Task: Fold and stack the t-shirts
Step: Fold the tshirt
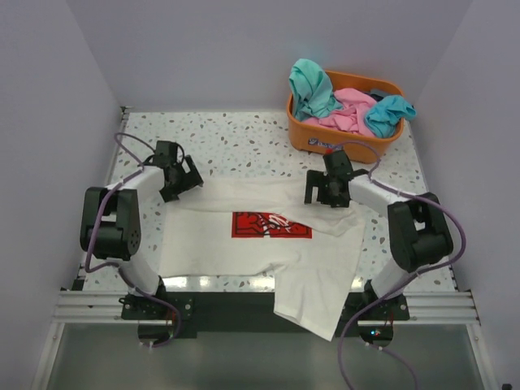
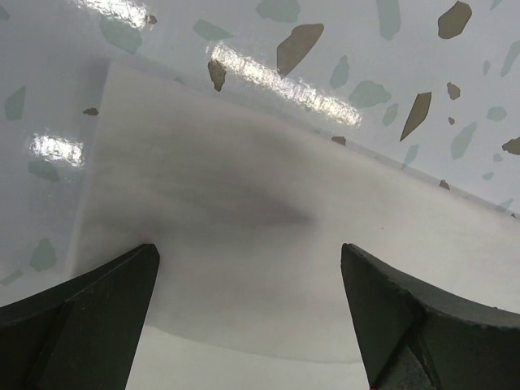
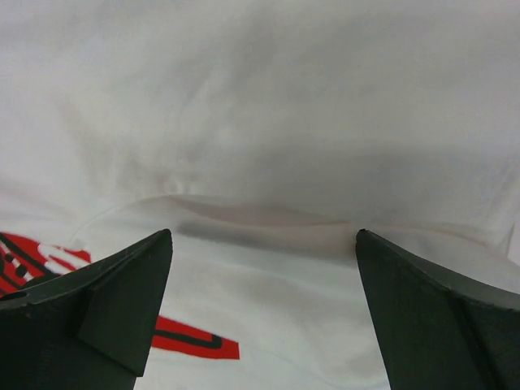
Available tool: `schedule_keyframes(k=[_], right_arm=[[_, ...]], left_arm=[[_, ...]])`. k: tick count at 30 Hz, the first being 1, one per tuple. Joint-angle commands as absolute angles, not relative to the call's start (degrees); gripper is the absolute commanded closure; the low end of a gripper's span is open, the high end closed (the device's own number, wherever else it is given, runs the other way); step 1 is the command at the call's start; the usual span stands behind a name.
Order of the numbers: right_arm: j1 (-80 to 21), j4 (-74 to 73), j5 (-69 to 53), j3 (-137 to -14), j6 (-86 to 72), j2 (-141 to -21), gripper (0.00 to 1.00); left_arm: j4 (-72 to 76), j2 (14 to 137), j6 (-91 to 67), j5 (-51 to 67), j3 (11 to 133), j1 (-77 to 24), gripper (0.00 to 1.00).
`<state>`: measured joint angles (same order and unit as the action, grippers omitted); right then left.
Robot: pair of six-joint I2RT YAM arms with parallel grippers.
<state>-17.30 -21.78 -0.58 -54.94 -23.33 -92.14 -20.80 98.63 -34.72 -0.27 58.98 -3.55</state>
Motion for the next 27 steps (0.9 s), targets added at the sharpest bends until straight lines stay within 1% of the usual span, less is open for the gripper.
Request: schedule_keyframes(k=[1, 7, 8, 9, 11, 14, 19, 22, 27], right_arm=[[-17.67, -20.39, 5.17, -58.18, -22.5, -98.76, 0.01], [-17.49, -19.95, 10.28, -64.86, -21.28, -108.88, 0.01], [-17.32, -20.04, 11.07, -66.95, -21.18, -110.81, 0.07], [-17.14, -19.78, 10.81, -67.84, -21.18, -111.35, 0.02], [-16.79, -18.28, 10.46, -70.3, -20.39, -112.84, 0.01], [-16.7, -20.83, 11.86, -74.86, -19.69, -114.87, 0.01], [-16.79, -21.8, 11.08, -76.12, -19.78, -115.4, 0.01], [-16.79, -21.79, 9.51, -74.63, -19.34, -111.64, 0.01], [-18.97, -23.46, 7.47, -72.95, -19.34, -102.67, 0.01]], left_arm=[[-18.99, 101.33, -33.4, -1.41, 59.85, -2.9, 0.0], [-18.46, 105.46, -33.22, -1.23, 61.7, -2.2, 0.0], [-18.54, 105.99, -33.22, -1.32, 62.48, -2.11, 0.0], [-18.37, 106.95, -33.14, -1.41, 63.01, -2.02, 0.0], [-18.11, 108.1, -33.05, -1.23, 64.59, -1.93, 0.0], [-18.02, 110.82, -32.96, -0.62, 67.75, -1.93, 0.0], [-19.86, 113.73, -33.31, -0.88, 72.24, -1.93, 0.0], [-20.74, 109.79, -33.66, -1.58, 70.5, -1.93, 0.0], [-24.51, 96.17, -34.36, -4.64, 68.03, -1.93, 0.0]])
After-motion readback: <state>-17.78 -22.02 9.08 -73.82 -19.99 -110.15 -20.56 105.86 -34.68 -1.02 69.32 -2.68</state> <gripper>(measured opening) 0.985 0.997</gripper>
